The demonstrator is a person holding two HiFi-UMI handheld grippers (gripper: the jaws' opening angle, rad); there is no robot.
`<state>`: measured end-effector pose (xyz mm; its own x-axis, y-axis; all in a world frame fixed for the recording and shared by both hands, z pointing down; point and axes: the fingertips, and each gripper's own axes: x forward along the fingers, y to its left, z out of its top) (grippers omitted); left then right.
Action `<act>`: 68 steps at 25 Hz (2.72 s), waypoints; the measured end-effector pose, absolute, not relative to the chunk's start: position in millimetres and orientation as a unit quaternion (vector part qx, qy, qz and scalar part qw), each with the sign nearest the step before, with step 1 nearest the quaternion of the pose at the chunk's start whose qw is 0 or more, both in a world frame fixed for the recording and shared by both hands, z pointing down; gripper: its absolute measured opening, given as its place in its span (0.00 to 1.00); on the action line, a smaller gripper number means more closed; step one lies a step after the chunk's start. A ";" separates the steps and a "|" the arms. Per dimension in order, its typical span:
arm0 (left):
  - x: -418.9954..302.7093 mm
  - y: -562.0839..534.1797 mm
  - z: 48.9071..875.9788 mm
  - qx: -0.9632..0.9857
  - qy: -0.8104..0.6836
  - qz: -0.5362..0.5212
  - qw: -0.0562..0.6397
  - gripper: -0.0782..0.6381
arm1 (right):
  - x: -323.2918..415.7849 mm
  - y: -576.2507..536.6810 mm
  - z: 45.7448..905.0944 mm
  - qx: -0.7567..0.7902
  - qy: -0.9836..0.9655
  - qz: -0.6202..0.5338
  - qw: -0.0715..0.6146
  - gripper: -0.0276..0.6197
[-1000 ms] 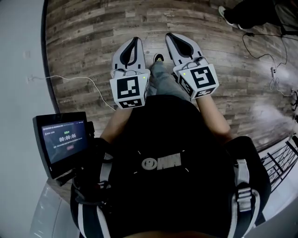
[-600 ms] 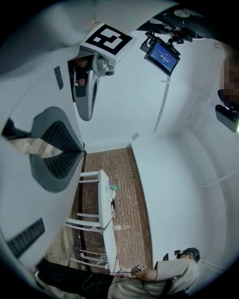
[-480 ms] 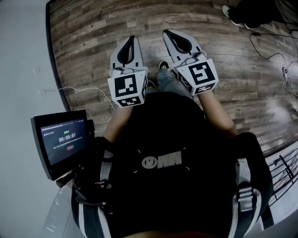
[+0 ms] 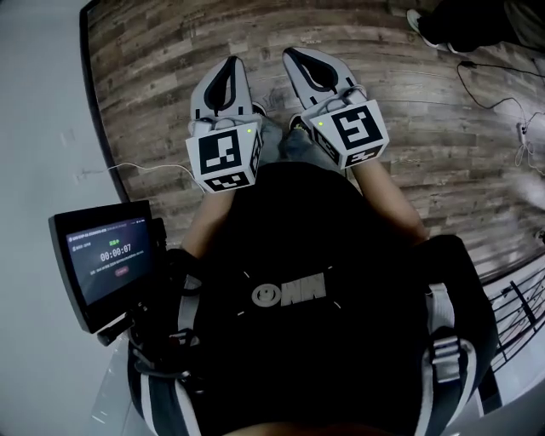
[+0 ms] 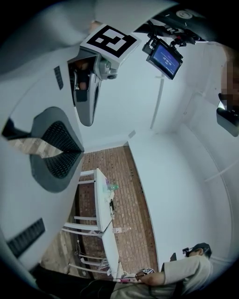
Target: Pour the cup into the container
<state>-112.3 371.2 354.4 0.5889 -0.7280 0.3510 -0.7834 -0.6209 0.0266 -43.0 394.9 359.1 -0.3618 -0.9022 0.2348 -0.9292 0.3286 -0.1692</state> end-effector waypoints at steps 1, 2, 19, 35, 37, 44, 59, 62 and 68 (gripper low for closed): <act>-118.7 354.7 358.9 0.887 -0.424 0.155 0.095 0.10 | -47.7 379.0 363.1 0.565 -0.811 0.141 0.054 0.03; -125.0 337.4 363.7 0.888 -0.422 0.155 0.100 0.10 | -52.9 362.0 366.5 0.568 -0.809 0.142 0.059 0.03; -146.3 217.9 356.9 0.904 -0.397 0.116 0.111 0.10 | -64.4 244.5 349.8 0.603 -0.784 0.115 0.094 0.03; -82.6 72.4 357.0 0.900 -0.403 0.129 0.106 0.10 | 10.2 109.6 361.8 0.611 -0.778 0.117 0.085 0.03; -57.1 50.9 355.6 0.899 -0.403 0.137 0.105 0.10 | 36.5 88.6 362.8 0.607 -0.781 0.124 0.078 0.03; -0.7 -45.1 360.1 0.894 -0.402 0.162 0.111 0.10 | 111.2 -7.1 367.3 0.623 -0.765 0.151 0.061 0.03; 13.1 -101.2 363.1 0.906 -0.384 0.146 0.104 0.10 | 119.2 -57.4 365.2 0.640 -0.753 0.139 0.062 0.03; 14.3 -114.9 358.3 0.910 -0.381 0.134 0.096 0.10 | 121.6 -71.0 355.9 0.645 -0.751 0.130 0.054 0.03; -14.8 -206.6 356.3 0.913 -0.372 0.129 0.112 0.10 | 96.7 -158.5 350.4 0.655 -0.739 0.136 0.082 0.03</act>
<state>-14.8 -206.6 356.3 0.6905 -0.6493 0.3188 -0.7072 -0.6986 0.1087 96.7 -158.5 350.4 -0.1290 -0.9454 0.2994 -0.9900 0.1052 -0.0942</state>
